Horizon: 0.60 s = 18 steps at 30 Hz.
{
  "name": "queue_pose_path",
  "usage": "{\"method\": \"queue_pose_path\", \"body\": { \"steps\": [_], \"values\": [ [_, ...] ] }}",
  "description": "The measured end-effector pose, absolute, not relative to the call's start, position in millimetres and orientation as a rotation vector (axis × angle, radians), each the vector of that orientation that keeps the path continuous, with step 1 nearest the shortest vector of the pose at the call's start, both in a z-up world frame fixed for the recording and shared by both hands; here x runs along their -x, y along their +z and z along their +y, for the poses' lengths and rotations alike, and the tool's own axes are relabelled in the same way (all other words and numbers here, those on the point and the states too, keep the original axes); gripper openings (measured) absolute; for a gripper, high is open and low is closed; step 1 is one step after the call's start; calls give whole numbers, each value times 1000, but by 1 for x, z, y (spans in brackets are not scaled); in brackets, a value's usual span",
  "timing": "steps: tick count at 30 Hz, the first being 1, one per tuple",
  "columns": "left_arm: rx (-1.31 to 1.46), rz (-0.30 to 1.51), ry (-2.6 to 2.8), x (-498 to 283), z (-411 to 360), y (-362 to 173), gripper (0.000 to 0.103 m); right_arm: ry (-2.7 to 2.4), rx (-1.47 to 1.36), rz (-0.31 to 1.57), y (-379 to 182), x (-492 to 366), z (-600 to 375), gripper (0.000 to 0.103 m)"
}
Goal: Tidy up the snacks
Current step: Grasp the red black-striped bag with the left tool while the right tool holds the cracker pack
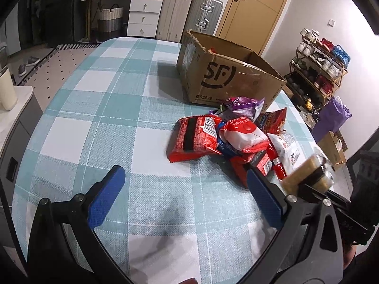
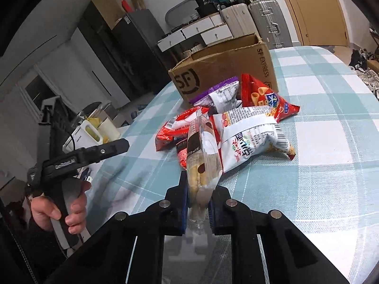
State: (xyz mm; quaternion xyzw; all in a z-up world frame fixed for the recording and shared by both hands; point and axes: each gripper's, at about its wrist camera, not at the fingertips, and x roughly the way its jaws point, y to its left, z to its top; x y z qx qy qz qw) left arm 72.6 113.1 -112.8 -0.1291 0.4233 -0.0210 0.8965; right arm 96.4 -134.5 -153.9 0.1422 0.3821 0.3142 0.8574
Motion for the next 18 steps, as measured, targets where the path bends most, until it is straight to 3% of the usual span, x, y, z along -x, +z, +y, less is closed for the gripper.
{"method": "queue_pose_path", "body": {
  "steps": [18],
  "values": [
    [280,956,-71,-132,119,-134,102,642,-304,821,-152,-100,-144,14]
  ]
}}
